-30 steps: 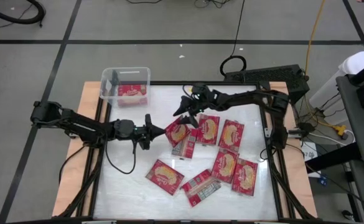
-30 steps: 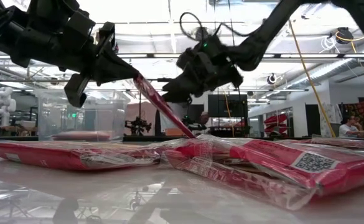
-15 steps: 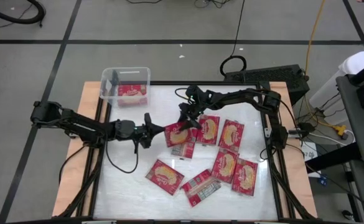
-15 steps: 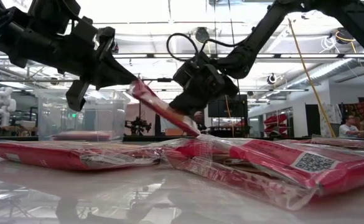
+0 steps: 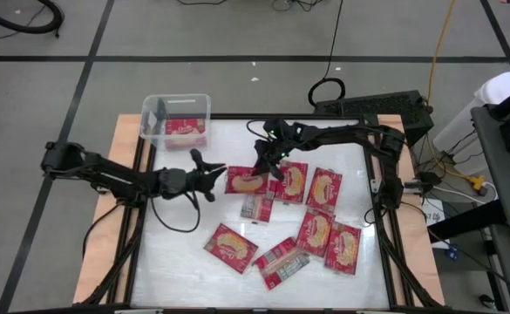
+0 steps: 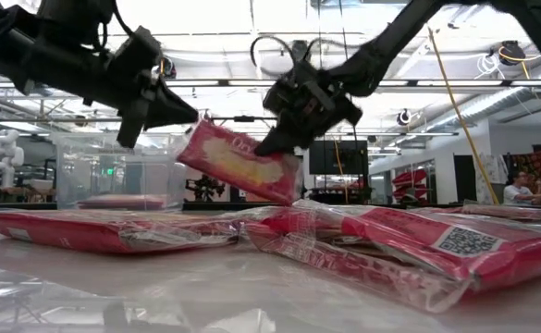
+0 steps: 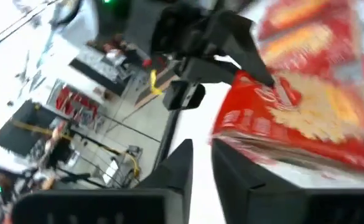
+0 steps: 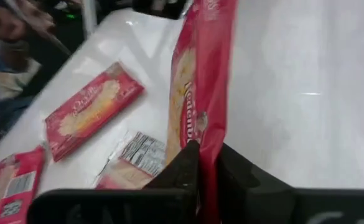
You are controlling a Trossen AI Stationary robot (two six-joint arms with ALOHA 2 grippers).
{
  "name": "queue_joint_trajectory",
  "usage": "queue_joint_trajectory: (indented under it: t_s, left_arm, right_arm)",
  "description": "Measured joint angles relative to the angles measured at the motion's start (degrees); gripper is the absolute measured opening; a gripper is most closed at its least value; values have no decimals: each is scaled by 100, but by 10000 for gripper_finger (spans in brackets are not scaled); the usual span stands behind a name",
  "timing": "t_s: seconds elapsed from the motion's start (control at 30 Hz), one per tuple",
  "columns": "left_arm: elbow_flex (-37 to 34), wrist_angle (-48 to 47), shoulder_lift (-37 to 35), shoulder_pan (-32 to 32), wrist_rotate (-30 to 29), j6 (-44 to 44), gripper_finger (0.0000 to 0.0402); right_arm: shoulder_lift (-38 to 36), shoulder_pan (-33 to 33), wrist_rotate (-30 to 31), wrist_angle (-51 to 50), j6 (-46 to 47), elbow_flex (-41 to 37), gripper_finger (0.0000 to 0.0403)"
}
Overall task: Sort popcorn bags into baskets
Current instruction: Put the red popcorn bag into the transparent container
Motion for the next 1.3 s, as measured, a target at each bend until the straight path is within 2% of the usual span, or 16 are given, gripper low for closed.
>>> queue_joint_trajectory:
  t_s: [0.23,0.47,0.6,0.7,0.87,1.03,1.13,1.3]
  left_arm:
    - [-1,-77,-719,-101,-593,-1417,131]
    - [-1,-769,-1588,-121,-677,-2935,144]
    - [-1,-1007,-1863,-151,-674,-3730,145]
    - [-1,-1194,-1895,-97,-361,-4226,146]
    - [-3,-1265,-1743,96,1071,-4729,181]
    - [11,-947,-1527,103,1333,-4854,246]
    - [259,-979,-1317,144,1643,-4821,278]
    - [1002,-1853,-746,326,2062,-4560,294]
  right_arm:
    - [-907,319,2016,-1074,-187,-7,8]
    - [-1328,920,3693,-1078,122,-233,15]
    - [-1336,1316,4425,-1034,311,-326,17]
    - [-1336,1599,4751,-896,428,-416,18]
    - [-1334,1841,4842,-638,569,-492,19]
    - [-1329,1938,5071,-625,578,-492,19]
    - [-1329,1978,5134,-595,591,-492,19]
    - [-1210,2026,5116,-445,590,-492,19]
